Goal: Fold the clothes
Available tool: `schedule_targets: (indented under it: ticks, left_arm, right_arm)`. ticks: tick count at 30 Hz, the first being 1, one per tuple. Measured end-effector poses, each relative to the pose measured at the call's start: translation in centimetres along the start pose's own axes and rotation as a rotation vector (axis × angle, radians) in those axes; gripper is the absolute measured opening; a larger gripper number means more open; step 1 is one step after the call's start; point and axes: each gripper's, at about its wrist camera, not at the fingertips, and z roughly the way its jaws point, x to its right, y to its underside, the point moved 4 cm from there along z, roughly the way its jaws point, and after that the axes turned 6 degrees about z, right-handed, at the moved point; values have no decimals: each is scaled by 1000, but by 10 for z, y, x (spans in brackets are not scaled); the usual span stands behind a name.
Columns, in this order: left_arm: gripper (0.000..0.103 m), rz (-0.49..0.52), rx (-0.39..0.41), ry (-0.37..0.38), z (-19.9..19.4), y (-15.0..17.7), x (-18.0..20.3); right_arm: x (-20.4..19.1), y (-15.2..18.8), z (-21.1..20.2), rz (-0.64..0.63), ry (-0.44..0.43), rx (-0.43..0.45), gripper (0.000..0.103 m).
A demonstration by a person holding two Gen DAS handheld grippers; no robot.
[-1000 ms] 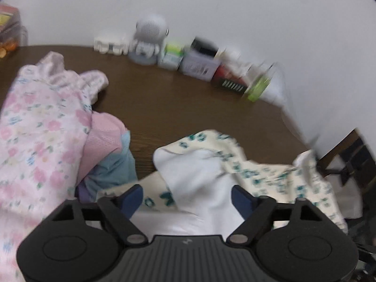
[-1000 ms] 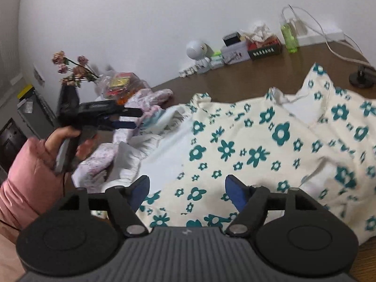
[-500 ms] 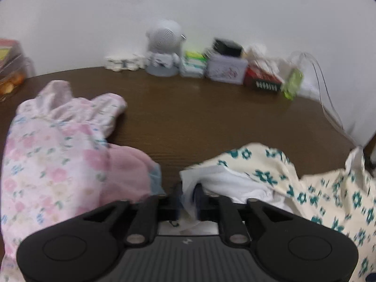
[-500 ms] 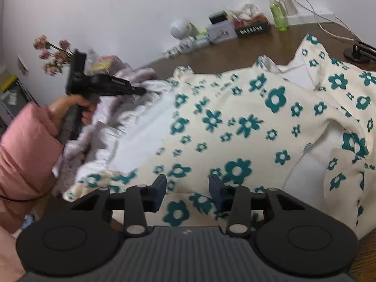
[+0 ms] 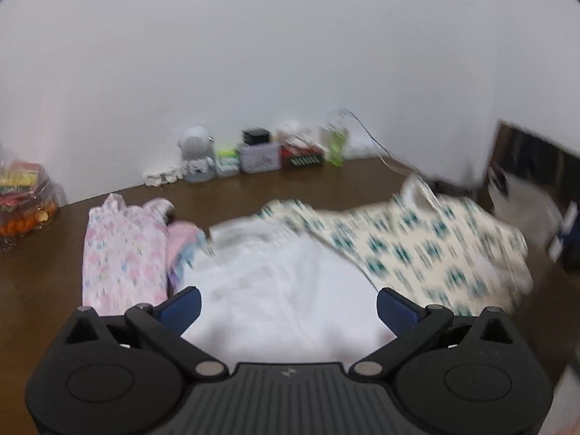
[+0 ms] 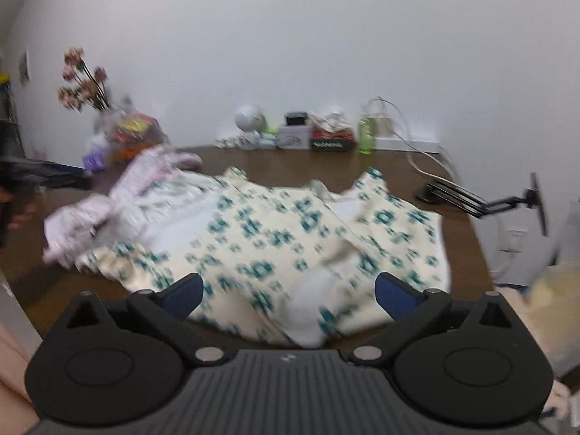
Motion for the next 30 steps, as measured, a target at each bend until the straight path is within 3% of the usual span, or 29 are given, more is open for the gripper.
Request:
schedule_targets:
  ticks: [4, 8, 10, 13, 17, 20, 21, 22, 26, 30]
  left_arm:
    - [103, 36, -40, 14, -12, 32, 37]
    - [103, 87, -68, 15, -7, 37, 52]
    - [101, 100, -67, 20, 0, 30, 54]
    - [101, 93, -67, 28, 10, 23, 58]
    - [101, 67, -54, 44, 12, 24, 60]
    - [101, 43, -44, 57, 10, 26, 59]
    - [101, 35, -43, 56, 10, 26, 57]
    - [101, 29, -42, 53, 9, 27, 55]
    - [101, 14, -36, 47, 6, 28, 46]
    - [101, -1, -33, 47, 6, 30, 43]
  right_arm:
    - [5, 14, -3, -7, 26, -2, 103]
    - [23, -13, 4, 34, 15, 77, 99]
    - [34, -36, 40, 46, 28, 22, 75]
    - [51, -69, 102, 62, 59, -90, 56]
    - [73, -115, 185, 82, 101, -240, 49]
    - [86, -119, 231, 100, 163, -331, 41]
    - [88, -115, 242, 107, 183, -353, 27]
    - [91, -114, 249, 120, 201, -361, 5]
    - [105, -118, 251, 192, 258, -318, 3]
    - [114, -118, 248, 242, 259, -244, 3]
